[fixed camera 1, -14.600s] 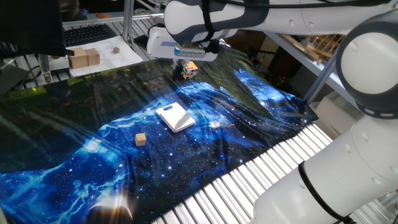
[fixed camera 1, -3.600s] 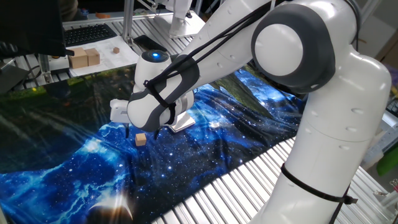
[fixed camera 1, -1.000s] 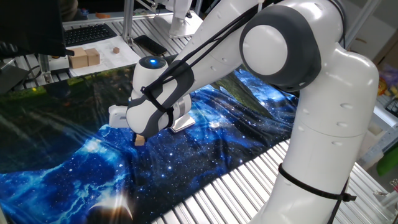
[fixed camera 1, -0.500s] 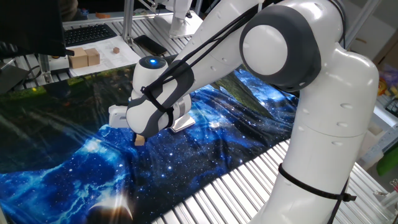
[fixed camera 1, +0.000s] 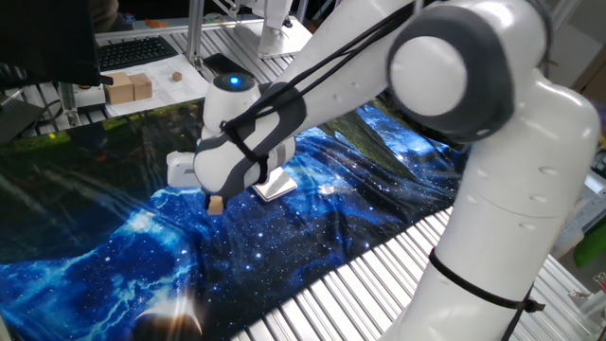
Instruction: Place the block on the scale
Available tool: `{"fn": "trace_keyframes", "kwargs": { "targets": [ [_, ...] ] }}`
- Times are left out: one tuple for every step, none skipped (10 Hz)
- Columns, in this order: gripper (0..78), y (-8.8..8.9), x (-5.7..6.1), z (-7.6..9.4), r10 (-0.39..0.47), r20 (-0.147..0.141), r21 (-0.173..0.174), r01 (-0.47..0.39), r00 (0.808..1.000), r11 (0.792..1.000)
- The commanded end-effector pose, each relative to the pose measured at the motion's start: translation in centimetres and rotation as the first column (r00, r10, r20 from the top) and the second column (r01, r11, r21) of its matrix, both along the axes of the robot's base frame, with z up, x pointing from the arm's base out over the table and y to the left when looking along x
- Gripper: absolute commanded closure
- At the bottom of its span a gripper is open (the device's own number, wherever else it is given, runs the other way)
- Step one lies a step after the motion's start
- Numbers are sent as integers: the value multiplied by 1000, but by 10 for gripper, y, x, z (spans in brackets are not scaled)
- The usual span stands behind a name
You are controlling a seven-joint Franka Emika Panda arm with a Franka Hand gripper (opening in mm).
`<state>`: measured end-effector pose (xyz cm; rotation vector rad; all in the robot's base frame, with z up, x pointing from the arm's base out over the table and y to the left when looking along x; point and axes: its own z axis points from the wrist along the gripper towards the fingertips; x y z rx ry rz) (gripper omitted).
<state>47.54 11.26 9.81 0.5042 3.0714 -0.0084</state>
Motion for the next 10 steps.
{"fn": "trace_keyframes", "kwargs": {
  "targets": [
    [764,-3,6,20,32,-5,-5,-32,999,999],
    [764,-4,10,24,35,-9,-4,-35,999,999],
    [764,-5,12,26,37,-11,-4,-37,999,999],
    [764,-10,15,29,41,-15,-4,-41,999,999],
    [764,-18,17,29,51,-15,6,-51,999,999],
    [764,-19,17,29,54,-15,6,-54,998,999],
    [764,-25,18,33,66,-19,7,-66,998,998],
    [764,-26,18,34,70,-21,7,-69,997,998],
    [764,-25,17,34,75,-22,8,-74,997,997],
    [764,-25,17,34,73,-22,13,-72,997,997]
  ]
}}
